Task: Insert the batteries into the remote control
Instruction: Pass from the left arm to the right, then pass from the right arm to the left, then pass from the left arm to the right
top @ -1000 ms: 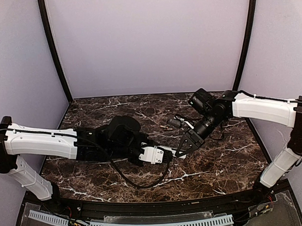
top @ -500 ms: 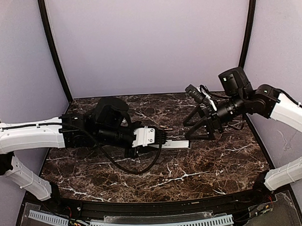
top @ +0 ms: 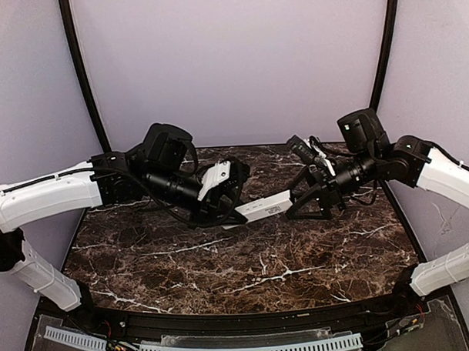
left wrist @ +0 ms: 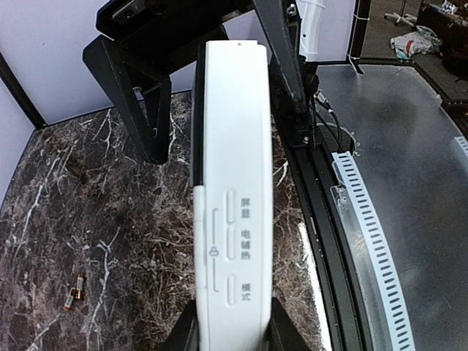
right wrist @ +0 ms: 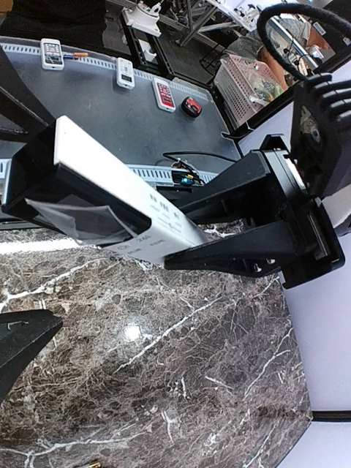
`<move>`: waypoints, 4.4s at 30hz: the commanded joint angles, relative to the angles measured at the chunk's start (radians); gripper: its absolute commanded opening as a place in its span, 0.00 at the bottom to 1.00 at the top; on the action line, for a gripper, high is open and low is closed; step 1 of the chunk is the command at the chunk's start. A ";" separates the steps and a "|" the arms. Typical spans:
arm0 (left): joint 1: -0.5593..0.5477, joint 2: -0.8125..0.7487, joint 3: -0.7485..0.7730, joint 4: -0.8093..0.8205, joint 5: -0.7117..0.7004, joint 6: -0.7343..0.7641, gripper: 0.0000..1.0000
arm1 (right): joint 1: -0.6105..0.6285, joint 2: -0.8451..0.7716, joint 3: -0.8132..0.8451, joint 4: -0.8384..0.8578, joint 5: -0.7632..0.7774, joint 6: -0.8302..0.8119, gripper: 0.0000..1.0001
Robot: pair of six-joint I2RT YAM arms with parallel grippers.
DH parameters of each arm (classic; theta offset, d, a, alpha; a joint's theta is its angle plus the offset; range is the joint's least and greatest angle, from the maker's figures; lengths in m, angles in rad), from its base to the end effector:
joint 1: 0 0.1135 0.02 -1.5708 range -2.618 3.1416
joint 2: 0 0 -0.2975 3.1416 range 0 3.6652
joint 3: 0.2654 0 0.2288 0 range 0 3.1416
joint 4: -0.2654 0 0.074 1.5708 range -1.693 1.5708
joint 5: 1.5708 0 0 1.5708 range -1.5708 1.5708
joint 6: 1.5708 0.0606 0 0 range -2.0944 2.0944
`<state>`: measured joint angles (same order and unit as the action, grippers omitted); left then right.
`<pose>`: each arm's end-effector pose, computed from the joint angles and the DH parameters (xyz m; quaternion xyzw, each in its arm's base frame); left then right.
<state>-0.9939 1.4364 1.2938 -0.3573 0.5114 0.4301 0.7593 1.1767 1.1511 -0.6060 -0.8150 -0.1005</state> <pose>0.1489 -0.2832 0.3755 0.6413 0.5456 -0.3463 0.4136 0.1301 0.1843 0.3743 -0.5042 0.6695 0.4688 0.2788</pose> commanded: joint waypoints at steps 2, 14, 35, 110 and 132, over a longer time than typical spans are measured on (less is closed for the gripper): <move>0.047 0.042 0.066 -0.046 0.173 -0.113 0.01 | 0.012 0.028 0.027 0.028 -0.030 -0.007 0.71; 0.084 0.152 0.140 -0.092 0.323 -0.162 0.02 | 0.023 0.082 0.057 0.048 -0.077 0.011 0.47; 0.107 0.054 0.052 0.051 0.141 -0.199 0.55 | -0.023 0.141 0.036 0.084 -0.087 0.155 0.00; 0.100 0.051 0.007 0.071 0.184 -0.249 0.02 | -0.035 0.098 -0.067 0.450 -0.167 -0.085 0.54; 0.100 0.053 0.012 0.053 0.194 -0.225 0.01 | -0.012 0.121 -0.060 0.394 -0.120 -0.121 0.21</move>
<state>-0.8948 1.5002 1.2766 -0.2916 0.6952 0.1879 0.7307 1.3006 1.0679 -0.2092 -0.9344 -0.2161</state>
